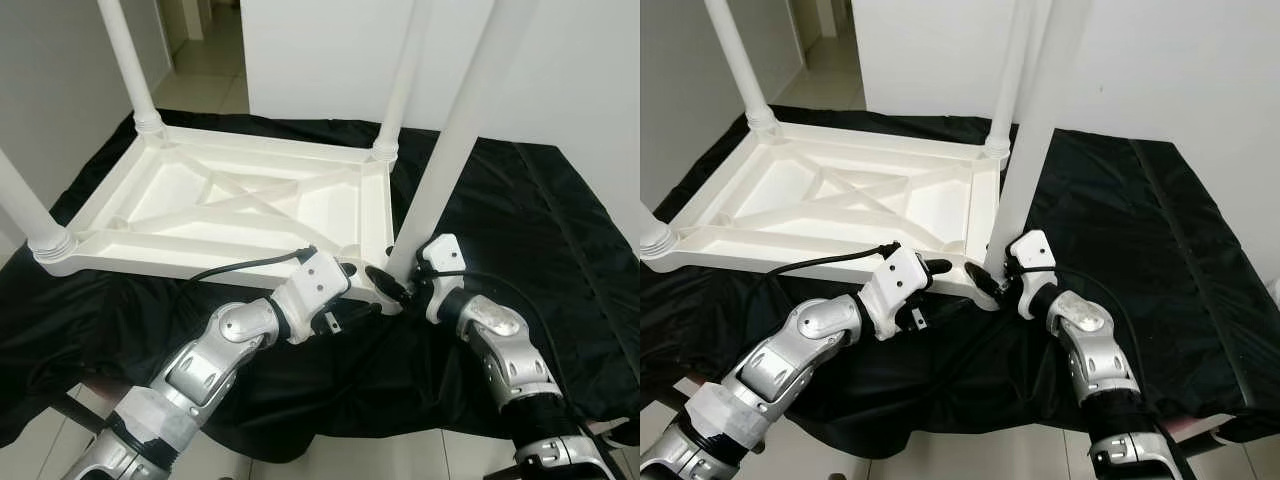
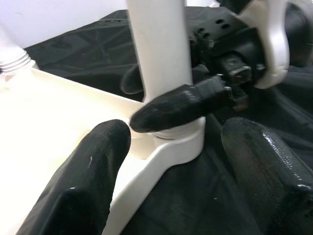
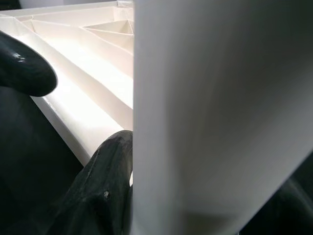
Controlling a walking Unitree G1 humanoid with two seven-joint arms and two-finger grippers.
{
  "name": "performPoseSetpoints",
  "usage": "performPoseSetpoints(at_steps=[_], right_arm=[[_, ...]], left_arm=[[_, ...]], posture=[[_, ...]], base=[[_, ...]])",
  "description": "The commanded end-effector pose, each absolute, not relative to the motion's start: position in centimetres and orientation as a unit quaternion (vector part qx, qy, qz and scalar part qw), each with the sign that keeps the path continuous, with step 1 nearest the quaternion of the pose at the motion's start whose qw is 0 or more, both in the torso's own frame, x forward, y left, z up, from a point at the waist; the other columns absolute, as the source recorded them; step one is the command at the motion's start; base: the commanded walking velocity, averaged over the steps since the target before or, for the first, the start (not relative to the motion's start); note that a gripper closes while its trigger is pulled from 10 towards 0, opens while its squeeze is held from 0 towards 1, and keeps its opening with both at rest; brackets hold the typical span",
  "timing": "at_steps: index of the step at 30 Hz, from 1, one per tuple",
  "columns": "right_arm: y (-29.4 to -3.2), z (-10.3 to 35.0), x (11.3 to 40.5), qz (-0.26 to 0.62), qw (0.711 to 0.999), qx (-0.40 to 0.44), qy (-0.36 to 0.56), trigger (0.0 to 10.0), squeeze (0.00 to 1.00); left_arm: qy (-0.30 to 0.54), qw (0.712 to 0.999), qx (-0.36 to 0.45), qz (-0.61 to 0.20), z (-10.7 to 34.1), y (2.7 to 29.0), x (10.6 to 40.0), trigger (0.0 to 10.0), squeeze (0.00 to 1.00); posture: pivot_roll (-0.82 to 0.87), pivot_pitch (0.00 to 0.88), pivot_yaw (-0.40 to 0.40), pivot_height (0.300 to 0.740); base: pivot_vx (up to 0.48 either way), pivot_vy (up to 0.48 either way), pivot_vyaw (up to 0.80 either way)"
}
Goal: Building children table
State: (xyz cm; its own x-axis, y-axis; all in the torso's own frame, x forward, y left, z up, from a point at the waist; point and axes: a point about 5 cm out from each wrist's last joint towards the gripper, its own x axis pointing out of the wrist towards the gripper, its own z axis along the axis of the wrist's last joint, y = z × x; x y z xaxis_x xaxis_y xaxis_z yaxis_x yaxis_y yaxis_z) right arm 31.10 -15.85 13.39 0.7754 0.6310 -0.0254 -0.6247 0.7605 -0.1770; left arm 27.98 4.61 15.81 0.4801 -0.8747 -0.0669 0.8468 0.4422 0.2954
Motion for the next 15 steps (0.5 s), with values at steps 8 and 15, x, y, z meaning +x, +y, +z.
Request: performPoseSetpoints(at_steps=[8,15], right_arm=[[-15.1,11.7,29.9,0.281,0.958,-0.059,0.001,10.0,0.00],[-14.2,11.7,29.5,0.154,0.988,-0.021,0.003,10.0,0.00]], left_arm=[[-0.043,0.835,0.161,-0.525,15.5,4.7,28.5,10.0,0.00],[-0.032,0.835,0.152,-0.528,15.4,5.2,28.8,10.0,0.00]], posture=[[-0.05,0.000,0.006,0.740],[-0.07,0.000,0.046,0.740]], base=[[0.000,0.000,0.00],[0.000,0.000,0.00]])
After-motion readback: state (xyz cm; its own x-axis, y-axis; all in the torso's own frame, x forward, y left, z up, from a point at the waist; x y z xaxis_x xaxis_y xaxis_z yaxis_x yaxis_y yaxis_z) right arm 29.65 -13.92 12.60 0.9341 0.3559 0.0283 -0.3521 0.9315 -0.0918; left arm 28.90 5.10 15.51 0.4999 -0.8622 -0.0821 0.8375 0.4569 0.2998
